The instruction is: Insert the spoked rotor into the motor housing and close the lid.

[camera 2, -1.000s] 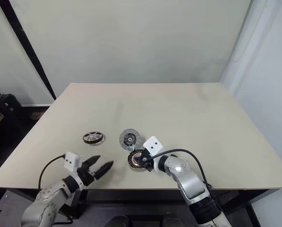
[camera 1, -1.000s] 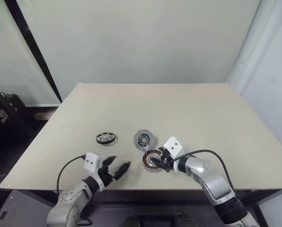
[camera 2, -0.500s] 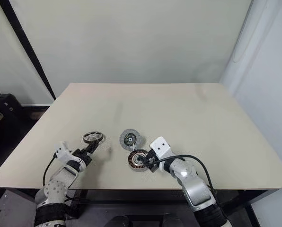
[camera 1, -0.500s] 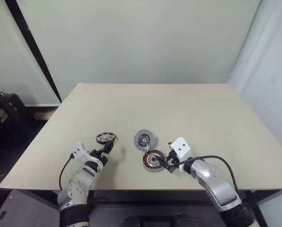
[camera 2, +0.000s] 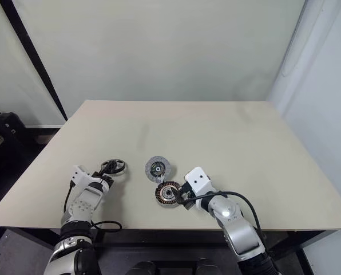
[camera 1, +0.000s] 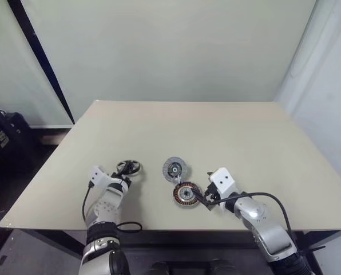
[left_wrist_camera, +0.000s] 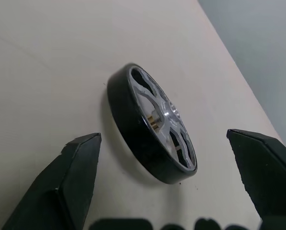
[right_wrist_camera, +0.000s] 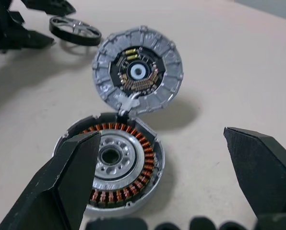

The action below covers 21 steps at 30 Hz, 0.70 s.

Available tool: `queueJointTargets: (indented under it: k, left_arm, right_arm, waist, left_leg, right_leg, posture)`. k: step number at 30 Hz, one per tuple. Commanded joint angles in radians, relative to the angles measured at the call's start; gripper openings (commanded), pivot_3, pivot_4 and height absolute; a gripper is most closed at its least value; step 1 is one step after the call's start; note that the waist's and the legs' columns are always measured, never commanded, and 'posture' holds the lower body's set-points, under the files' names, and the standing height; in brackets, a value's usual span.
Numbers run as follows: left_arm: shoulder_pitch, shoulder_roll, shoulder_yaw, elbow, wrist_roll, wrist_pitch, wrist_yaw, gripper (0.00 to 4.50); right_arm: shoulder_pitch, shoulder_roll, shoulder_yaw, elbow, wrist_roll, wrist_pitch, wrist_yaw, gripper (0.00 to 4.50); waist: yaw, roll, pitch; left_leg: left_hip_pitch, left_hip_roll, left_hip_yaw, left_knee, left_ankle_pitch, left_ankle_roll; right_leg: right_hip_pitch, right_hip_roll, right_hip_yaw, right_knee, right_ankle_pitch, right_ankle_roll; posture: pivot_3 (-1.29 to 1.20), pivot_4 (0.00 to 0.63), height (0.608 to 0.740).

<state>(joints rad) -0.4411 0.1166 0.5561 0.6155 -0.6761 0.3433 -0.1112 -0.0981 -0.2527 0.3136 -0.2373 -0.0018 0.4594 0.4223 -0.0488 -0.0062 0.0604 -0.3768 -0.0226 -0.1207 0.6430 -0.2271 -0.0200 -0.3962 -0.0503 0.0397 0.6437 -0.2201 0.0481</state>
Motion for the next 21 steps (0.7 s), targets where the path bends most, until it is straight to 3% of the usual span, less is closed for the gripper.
queueJointTargets:
  k: [1,7,10,15,21]
  left_arm:
    - [-0.038,0.017,0.004,0.006,0.007,-0.024,-0.003,3.24]
    - [-0.014,0.023,0.010,-0.025,-0.005,-0.007,-0.001,1.01]
    - [0.013,0.024,0.015,-0.073,-0.023,0.016,-0.012,0.34]
    - [0.084,0.011,0.045,-0.241,-0.151,0.120,-0.057,0.25]
    - [0.205,0.022,0.110,-0.520,-0.529,0.400,-0.130,0.25]
  right_arm:
    - [0.000,-0.001,-0.025,-0.056,-0.002,-0.005,-0.016,4.50]
    - [0.007,-0.006,-0.030,-0.060,-0.003,-0.008,-0.024,4.50]
    - [0.008,-0.007,-0.030,-0.052,-0.004,-0.015,-0.026,4.50]
    - [0.010,-0.009,-0.030,-0.035,-0.008,-0.029,-0.029,4.50]
    - [0.024,-0.018,-0.047,0.006,-0.013,-0.050,-0.036,4.50]
  waist:
    - [0.000,0.000,0.000]
    - [0.000,-0.001,0.000]
    - [-0.003,-0.001,-0.001]
    - [-0.001,-0.001,-0.001]
    - [0.000,-0.003,-0.001]
  left_leg:
    - [0.000,0.000,0.000,0.000,0.000,0.000]
    - [0.000,0.000,0.000,0.000,0.000,0.000]
    - [0.003,0.001,0.001,0.000,0.000,0.000]
    - [0.003,0.001,0.001,-0.001,0.000,0.000]
    - [0.000,0.001,-0.001,-0.001,0.000,0.000]
  right_leg:
    - [0.000,0.000,0.000,0.000,0.000,0.000]
    - [0.000,0.000,0.000,0.000,0.000,0.000]
    - [0.003,0.000,0.001,0.000,0.000,0.000]
    - [0.002,0.000,0.000,0.000,0.000,0.000]
    - [0.000,0.000,0.000,-0.001,0.000,0.000]
  posture:
    - [0.00,0.000,0.740]
    - [0.00,0.000,0.740]
    - [0.00,0.000,0.740]
    - [0.00,0.000,0.740]
    - [0.00,0.000,0.740]
